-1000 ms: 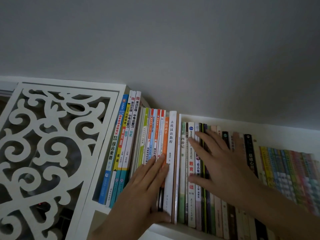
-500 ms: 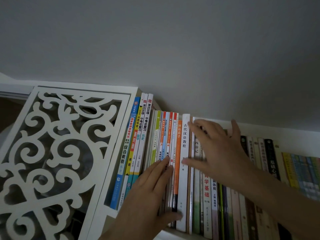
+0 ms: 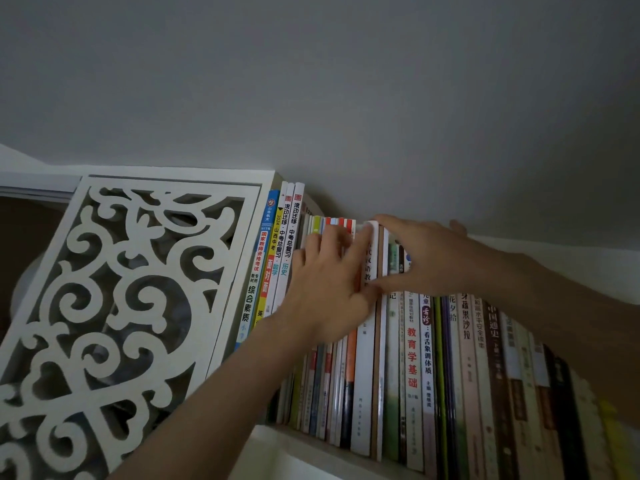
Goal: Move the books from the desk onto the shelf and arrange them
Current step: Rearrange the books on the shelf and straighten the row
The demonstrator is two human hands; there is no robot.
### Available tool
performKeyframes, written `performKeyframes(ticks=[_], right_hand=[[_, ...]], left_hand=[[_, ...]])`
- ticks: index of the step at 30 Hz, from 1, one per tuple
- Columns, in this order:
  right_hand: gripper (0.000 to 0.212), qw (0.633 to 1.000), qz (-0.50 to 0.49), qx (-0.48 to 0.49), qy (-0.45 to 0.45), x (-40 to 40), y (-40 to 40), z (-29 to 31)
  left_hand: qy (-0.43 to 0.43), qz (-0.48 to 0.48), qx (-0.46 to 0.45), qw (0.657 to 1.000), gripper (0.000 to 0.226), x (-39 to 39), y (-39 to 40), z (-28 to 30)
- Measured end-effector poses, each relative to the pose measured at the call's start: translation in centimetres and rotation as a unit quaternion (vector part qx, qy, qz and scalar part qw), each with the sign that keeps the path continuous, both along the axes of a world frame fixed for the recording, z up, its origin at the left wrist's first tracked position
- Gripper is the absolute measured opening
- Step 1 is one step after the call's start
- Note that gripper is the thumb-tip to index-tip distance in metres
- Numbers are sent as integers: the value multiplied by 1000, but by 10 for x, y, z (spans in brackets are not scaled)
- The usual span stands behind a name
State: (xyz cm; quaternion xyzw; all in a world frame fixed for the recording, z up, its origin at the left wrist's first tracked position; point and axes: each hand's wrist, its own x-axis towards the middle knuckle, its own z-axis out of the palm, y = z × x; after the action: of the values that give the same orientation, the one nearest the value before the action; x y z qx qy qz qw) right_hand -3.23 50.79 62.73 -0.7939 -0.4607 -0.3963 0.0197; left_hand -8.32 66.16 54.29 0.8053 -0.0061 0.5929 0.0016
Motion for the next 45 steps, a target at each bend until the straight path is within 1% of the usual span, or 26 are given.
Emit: performKeyframes(ticks=[2,3,7,9,11,13,15,17,19,21,23,24,26,27,29,31,33,35,37,39,42,45], right_hand=[[66,1000,-1,-16,13,0,-3,4],[65,1000,4,-18,17,0,-3,5],[71,1000,14,-4,27,0,-5,3],[74,999,20,4,28,-2,-5,1],[71,999,23,22,34,-2,-4,0],[67,998,21,38,34,-2,-3,-2],[68,998,18,45,26,-1,-2,-3],[72,998,17,48,27,-1,-2,-4],[76,998,20,47,29,-1,-3,-4],[83,998,27,44,33,0,-3,-4],[86,998,38,44,36,1,-3,-4],[86,997,44,44,34,2,-3,-4],[89,997,53,44,23,3,-4,-5],[93,997,55,41,20,4,-6,-6],[102,998,46,31,17,4,-8,-9],[115,1000,21,17,4,4,-8,-11],[125,1000,3,11,-10,6,-6,-13],[129,1000,-6,10,-14,7,-4,-13],[131,1000,-12,3,-15,8,-4,-14],[131,1000,-9,7,-18,8,-5,-13],[137,1000,-19,-11,-22,5,-8,-13],[153,997,-52,-39,-30,0,-10,-15]], left_hand=[[-13,-34,-33,999,74,1,0,7],[-26,-39,-36,998,71,2,0,8],[-78,-41,-28,996,68,8,1,5],[-81,-42,-50,995,66,10,-2,6],[-77,-29,-73,994,64,11,-5,9],[-72,-11,-78,994,63,10,-8,9],[-71,-12,-79,994,65,7,-9,8],[-65,-16,-83,994,66,3,-11,10],[-70,-29,-90,993,61,-3,-13,11],[-103,-60,-93,988,50,-11,-15,8],[-152,-85,-105,979,45,-19,-22,0],[-161,-107,-132,972,48,-20,-24,-6],[-139,-156,-215,954,57,-16,-30,-24],[-118,-148,-240,952,55,-10,-32,-37],[-88,-71,-248,962,38,1,-35,-65],[-87,-28,-249,964,33,7,-39,-84],[-100,-20,-239,966,29,9,-43,-90],[-115,-25,-233,965,18,6,-49,-87],[-154,-44,-245,956,10,-3,-57,-80],[-164,-49,-252,953,13,-13,-60,-72],[-96,-43,-268,958,13,-22,-62,-74],[-37,-13,-272,962,43,-28,-68,-84]])
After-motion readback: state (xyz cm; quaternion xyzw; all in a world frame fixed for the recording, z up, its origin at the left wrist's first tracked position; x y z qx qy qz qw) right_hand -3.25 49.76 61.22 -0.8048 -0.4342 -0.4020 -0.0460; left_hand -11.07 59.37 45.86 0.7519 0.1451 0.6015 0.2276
